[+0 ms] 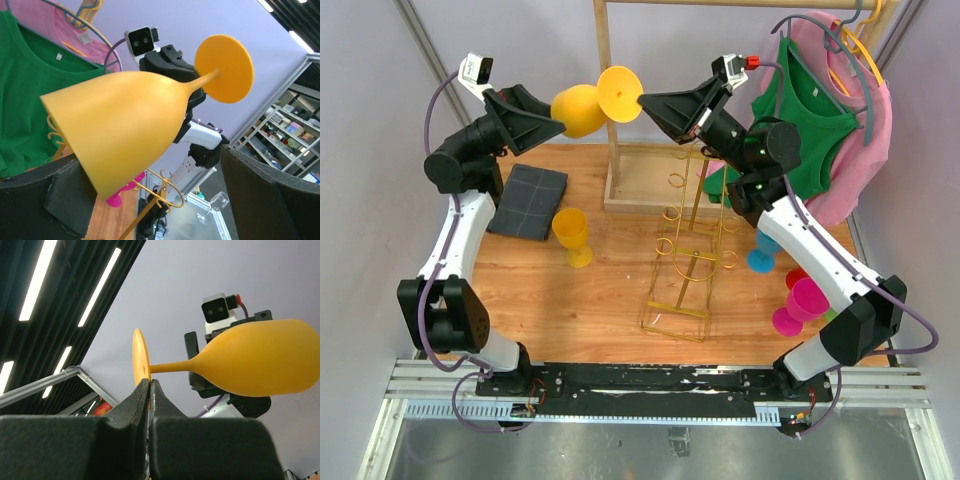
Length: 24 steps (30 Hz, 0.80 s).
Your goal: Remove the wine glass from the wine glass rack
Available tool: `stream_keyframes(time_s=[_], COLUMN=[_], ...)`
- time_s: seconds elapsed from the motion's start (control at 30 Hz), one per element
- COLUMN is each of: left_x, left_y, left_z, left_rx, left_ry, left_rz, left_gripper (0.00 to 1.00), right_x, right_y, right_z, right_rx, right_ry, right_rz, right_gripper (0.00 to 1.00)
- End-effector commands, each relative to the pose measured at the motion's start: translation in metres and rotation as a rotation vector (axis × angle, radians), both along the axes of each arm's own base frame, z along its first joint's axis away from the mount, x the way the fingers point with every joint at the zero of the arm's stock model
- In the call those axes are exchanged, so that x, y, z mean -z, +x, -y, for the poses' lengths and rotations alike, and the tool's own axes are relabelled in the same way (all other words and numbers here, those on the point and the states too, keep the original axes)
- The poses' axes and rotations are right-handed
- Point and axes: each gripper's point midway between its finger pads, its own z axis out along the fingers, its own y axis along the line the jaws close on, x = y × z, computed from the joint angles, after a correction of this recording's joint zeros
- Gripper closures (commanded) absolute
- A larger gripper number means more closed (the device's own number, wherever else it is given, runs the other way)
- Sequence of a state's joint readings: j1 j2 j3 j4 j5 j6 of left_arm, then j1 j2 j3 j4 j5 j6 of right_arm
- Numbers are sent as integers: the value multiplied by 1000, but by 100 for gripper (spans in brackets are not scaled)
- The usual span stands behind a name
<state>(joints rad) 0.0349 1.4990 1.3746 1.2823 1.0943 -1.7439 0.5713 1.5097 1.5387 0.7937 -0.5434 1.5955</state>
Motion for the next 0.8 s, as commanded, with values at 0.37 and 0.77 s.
stream_keyframes(time_s=[0.37,0.77], left_x=[-53,-63], left_y=[-86,-99], left_z=[3,4], left_rx=[12,-60], left_ry=[-15,32], left_rz=[253,330], left_gripper=[21,100], right_x=[34,8], right_y=[12,-7], right_z=[-6,-7], right_rx=[7,0], right_ry=[58,-22], right_rz=[-57,55], right_gripper=[99,99])
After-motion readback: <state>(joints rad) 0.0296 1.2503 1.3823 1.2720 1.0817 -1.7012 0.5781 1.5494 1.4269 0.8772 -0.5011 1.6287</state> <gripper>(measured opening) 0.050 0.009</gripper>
